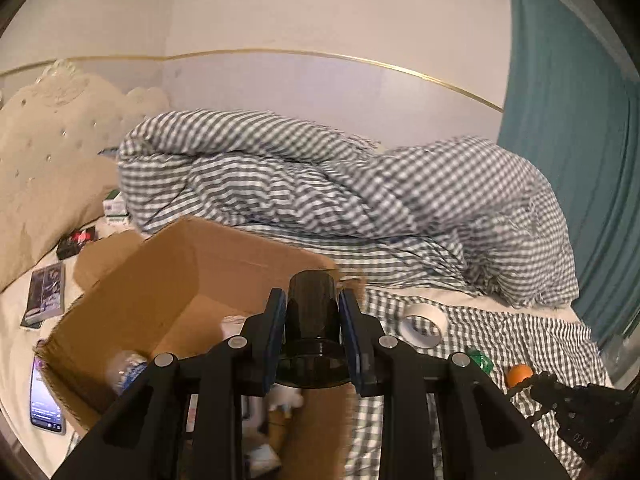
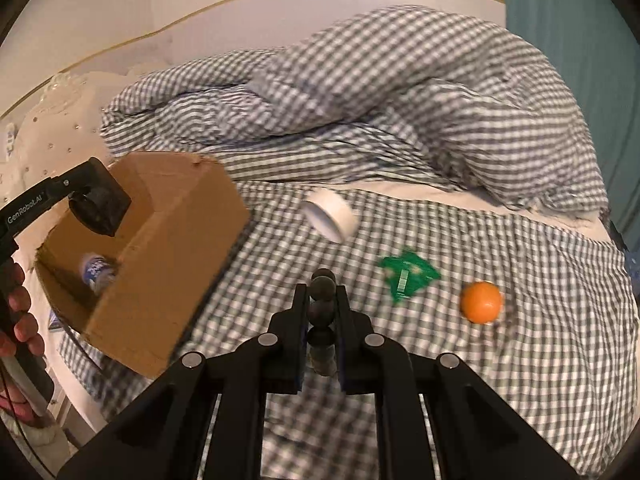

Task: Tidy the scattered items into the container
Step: 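Carry the black item and bead bracelet into the box and open both tools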

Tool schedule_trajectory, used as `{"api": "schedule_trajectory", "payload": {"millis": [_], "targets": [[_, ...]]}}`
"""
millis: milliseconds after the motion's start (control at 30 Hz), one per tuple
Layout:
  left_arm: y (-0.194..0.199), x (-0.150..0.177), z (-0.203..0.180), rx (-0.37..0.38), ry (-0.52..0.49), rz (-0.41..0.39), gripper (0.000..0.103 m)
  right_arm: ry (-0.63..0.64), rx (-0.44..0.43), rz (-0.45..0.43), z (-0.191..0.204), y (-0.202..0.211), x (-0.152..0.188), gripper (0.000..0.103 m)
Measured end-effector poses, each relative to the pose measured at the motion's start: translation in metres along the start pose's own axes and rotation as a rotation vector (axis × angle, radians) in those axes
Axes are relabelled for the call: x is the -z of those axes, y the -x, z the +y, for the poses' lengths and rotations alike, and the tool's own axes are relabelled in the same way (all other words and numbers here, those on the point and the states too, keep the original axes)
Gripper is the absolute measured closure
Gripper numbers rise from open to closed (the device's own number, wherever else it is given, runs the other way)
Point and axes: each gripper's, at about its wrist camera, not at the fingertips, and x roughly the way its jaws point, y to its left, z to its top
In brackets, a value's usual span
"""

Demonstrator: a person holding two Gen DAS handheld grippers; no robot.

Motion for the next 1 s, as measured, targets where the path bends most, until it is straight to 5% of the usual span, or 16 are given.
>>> {"api": "schedule_trajectory", "payload": {"millis": [167,267,300,633,1000], "targets": [[-0.016,0.003,0.028,-0.088,-0.035,0.104,0.071,0.044,-0.038,-0.001,0.044,-0.008,-0.005,0.093],[-0.036,0.014,0.038,-0.148,-0.101,0.217,0.015,0.065,-0.062,-0.002,0.068,-0.011,-0.009,0.093],[-0.036,0.017,0.042,-0.168,-0.103,0.209,0.013,0.073,-0.066,-0.003,0.074,-0.012,-0.010,0.093],[-0.024,0.015,0.061,-0.126,-0.080,0.173,0.013,0.152,-0.097,-0.022,0.138,-0.012,-0.034,0.093],[-0.025,0.013,0.087,-0.163,-0.053,0.165,0.013,0.186,-0.129,-0.034,0.197,-0.028,-0.055,0.091]]}}
